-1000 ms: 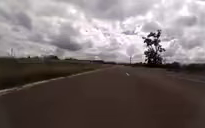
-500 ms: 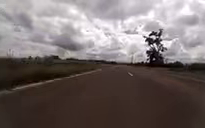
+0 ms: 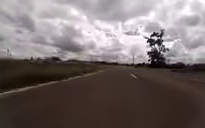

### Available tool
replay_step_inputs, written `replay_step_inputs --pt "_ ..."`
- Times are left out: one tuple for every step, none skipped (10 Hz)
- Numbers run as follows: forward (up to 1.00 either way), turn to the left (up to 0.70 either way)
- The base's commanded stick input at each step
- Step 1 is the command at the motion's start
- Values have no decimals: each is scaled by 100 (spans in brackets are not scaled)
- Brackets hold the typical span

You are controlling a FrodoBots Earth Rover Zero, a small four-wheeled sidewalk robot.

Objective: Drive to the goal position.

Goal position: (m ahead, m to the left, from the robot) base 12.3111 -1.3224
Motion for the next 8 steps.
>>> replay_step_inputs --pt "100 0" --pt "100 0" --pt "100 0" --pt "100 0" --pt "100 0" --pt "100 0" --pt "100 -2" --pt "100 -4"
